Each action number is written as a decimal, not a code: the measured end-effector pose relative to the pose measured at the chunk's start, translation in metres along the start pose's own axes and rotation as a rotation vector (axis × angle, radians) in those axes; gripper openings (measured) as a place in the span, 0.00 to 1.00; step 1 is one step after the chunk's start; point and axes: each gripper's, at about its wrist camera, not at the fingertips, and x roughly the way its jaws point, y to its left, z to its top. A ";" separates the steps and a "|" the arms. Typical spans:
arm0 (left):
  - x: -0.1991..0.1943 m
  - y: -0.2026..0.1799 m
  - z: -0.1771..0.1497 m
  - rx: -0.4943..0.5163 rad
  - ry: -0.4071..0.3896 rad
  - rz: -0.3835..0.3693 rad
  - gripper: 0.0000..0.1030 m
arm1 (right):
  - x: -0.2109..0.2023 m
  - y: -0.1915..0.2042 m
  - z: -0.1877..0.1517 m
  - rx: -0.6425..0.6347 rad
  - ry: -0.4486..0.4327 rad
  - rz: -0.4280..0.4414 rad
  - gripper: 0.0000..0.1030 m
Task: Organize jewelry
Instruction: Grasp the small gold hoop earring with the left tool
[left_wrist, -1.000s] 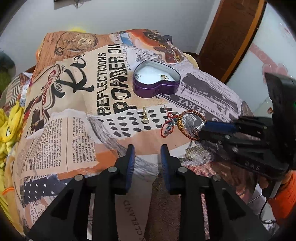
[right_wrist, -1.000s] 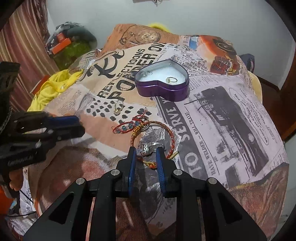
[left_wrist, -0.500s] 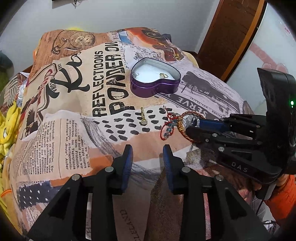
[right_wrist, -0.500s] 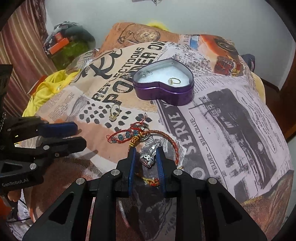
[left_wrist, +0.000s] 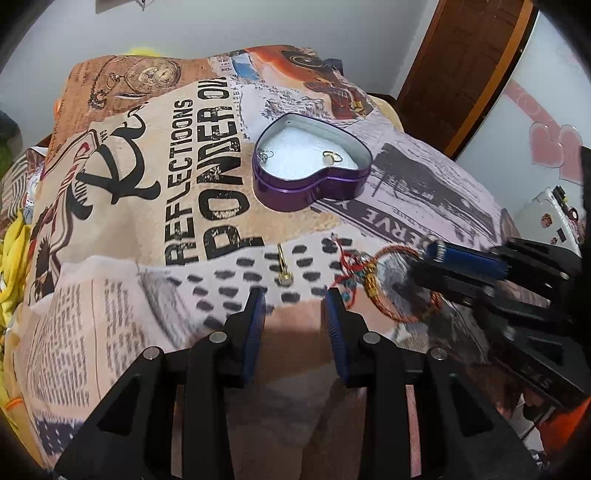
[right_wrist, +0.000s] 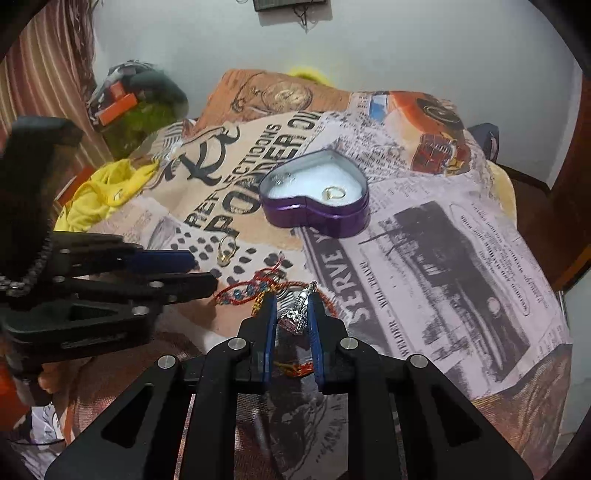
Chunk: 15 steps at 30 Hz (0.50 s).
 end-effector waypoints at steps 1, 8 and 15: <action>0.002 0.000 0.002 -0.001 0.003 0.002 0.32 | -0.001 0.000 0.000 0.002 -0.003 0.001 0.15; 0.012 0.005 0.007 -0.018 0.002 0.015 0.24 | -0.004 -0.001 0.001 -0.001 -0.025 0.001 0.15; 0.020 0.005 0.011 -0.003 -0.004 0.057 0.11 | -0.006 -0.002 0.003 0.006 -0.043 0.004 0.15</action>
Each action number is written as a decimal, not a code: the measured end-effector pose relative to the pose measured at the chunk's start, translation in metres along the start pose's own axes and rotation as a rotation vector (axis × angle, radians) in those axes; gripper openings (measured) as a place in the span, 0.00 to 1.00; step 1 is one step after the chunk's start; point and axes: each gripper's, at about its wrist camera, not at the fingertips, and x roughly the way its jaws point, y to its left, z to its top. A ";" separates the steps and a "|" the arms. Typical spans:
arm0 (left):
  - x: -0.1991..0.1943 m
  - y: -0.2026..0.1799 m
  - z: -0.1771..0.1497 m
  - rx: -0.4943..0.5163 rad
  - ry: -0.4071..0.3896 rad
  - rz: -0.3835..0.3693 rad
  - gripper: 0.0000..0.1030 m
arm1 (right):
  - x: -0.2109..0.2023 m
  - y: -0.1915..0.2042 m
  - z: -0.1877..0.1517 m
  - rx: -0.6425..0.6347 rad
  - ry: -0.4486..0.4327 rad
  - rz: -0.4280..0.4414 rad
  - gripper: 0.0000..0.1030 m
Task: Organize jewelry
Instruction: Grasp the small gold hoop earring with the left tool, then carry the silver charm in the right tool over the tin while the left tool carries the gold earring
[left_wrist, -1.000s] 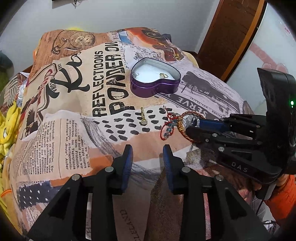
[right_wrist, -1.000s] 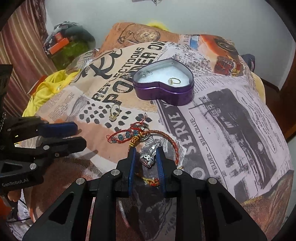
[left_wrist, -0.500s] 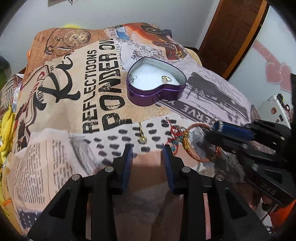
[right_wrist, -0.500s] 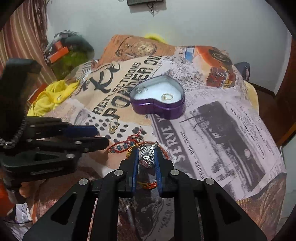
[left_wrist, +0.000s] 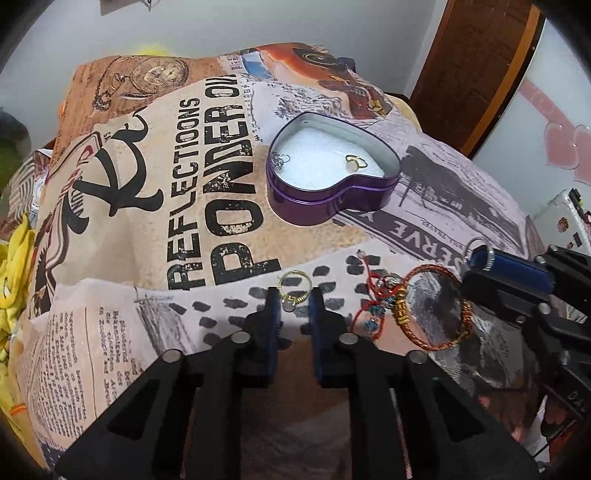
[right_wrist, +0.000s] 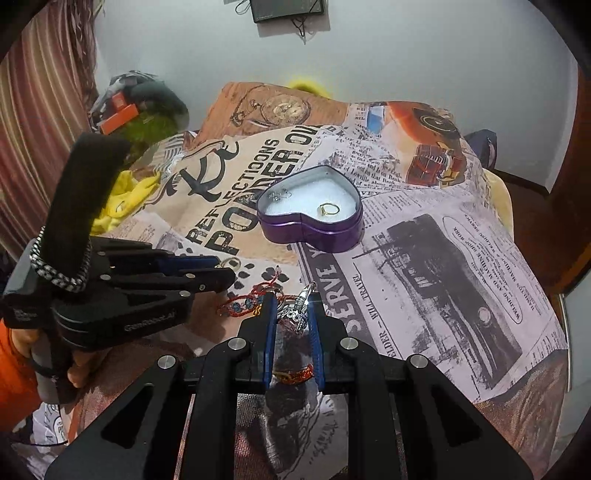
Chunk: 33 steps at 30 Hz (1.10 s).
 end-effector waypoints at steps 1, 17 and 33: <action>0.000 0.001 0.001 0.000 -0.001 0.005 0.07 | 0.000 0.000 0.000 0.002 -0.002 0.000 0.15; -0.039 -0.012 0.014 0.056 -0.120 0.021 0.05 | -0.011 -0.015 0.016 0.027 -0.056 -0.024 0.15; -0.063 -0.008 0.058 0.057 -0.237 0.024 0.05 | -0.006 -0.024 0.061 0.012 -0.131 -0.046 0.15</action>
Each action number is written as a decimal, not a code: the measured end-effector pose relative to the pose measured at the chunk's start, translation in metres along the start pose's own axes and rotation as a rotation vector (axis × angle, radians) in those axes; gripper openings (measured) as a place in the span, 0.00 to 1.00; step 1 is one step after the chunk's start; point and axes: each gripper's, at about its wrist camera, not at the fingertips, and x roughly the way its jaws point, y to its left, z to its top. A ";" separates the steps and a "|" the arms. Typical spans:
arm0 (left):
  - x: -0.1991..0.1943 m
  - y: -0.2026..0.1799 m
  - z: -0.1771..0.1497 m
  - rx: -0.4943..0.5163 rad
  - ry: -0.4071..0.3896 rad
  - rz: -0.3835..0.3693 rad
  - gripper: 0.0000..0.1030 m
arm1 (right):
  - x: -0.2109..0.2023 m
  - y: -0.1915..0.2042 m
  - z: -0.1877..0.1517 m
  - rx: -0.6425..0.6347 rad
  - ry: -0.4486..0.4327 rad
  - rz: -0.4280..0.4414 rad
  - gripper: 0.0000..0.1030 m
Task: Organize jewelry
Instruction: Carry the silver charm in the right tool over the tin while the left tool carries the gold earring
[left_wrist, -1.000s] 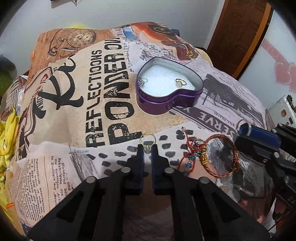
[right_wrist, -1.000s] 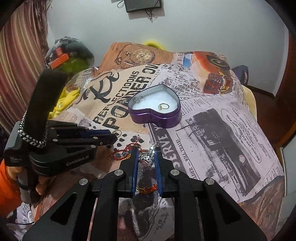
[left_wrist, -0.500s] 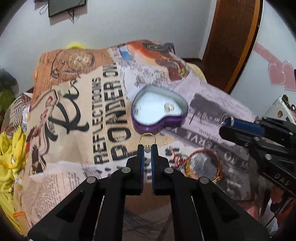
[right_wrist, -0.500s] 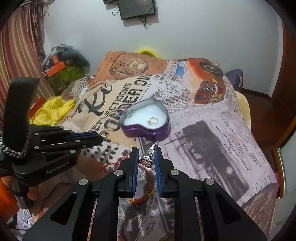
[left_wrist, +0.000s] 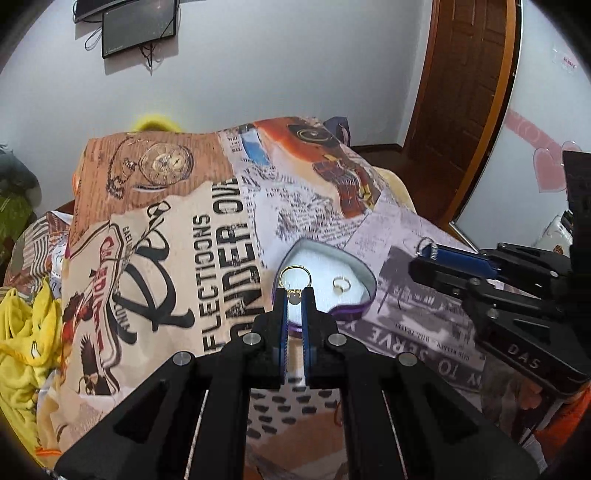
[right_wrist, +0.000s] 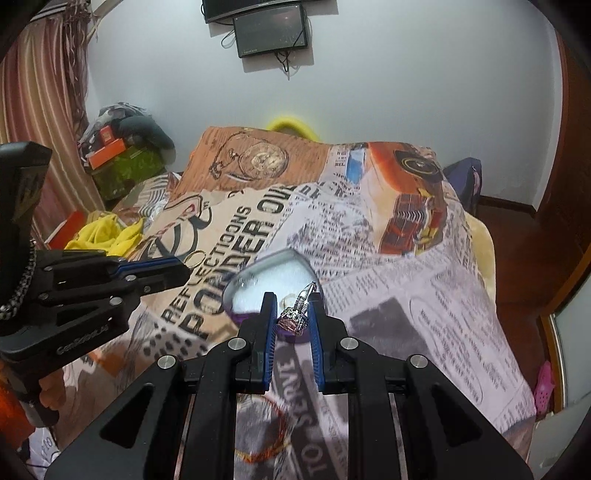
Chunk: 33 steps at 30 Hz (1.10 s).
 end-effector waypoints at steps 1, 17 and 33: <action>0.001 0.001 0.002 0.002 -0.003 0.002 0.05 | 0.002 0.000 0.003 -0.003 -0.003 0.001 0.15; 0.035 0.012 0.010 -0.007 0.045 -0.047 0.05 | 0.042 -0.002 0.027 -0.037 0.041 0.073 0.15; 0.064 0.012 0.002 0.002 0.123 -0.103 0.05 | 0.090 -0.003 0.028 -0.092 0.201 0.095 0.15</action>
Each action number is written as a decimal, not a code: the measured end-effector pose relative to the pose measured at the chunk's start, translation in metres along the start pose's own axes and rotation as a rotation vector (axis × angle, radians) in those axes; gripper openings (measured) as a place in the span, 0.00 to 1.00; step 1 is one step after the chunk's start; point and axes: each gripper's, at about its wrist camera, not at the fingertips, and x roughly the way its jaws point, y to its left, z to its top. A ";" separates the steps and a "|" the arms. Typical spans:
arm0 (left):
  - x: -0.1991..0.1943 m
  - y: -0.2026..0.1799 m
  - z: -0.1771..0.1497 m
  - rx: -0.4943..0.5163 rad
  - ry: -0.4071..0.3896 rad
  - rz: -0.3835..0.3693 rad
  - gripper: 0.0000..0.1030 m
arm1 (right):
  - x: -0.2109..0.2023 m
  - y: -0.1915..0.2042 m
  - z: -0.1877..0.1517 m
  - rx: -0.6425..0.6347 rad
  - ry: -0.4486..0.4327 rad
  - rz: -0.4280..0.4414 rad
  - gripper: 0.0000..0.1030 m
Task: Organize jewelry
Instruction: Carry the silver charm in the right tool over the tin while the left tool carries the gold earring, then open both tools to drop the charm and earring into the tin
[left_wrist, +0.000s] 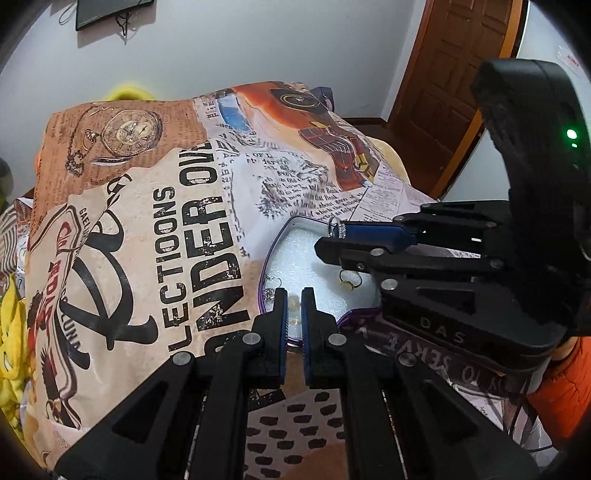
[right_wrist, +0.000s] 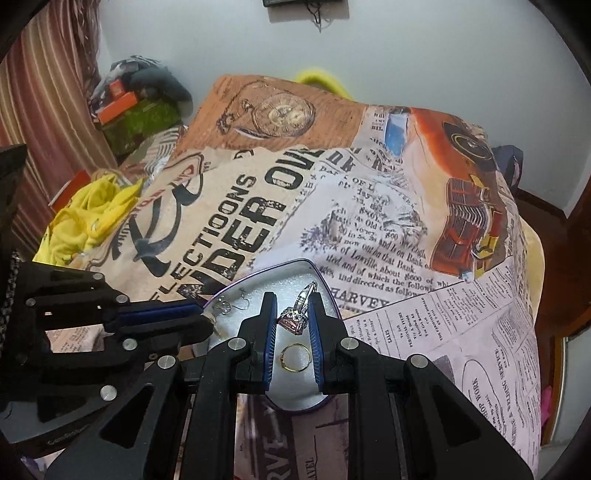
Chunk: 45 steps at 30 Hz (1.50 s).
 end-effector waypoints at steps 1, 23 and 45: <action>0.000 0.000 0.000 -0.001 0.000 0.000 0.05 | 0.001 -0.001 0.000 0.002 0.005 0.003 0.15; -0.040 -0.002 -0.002 0.000 -0.042 0.055 0.05 | -0.040 0.016 0.000 -0.034 -0.018 -0.063 0.15; -0.083 -0.021 -0.046 -0.016 -0.015 0.066 0.18 | -0.105 0.022 -0.061 0.077 -0.064 -0.142 0.30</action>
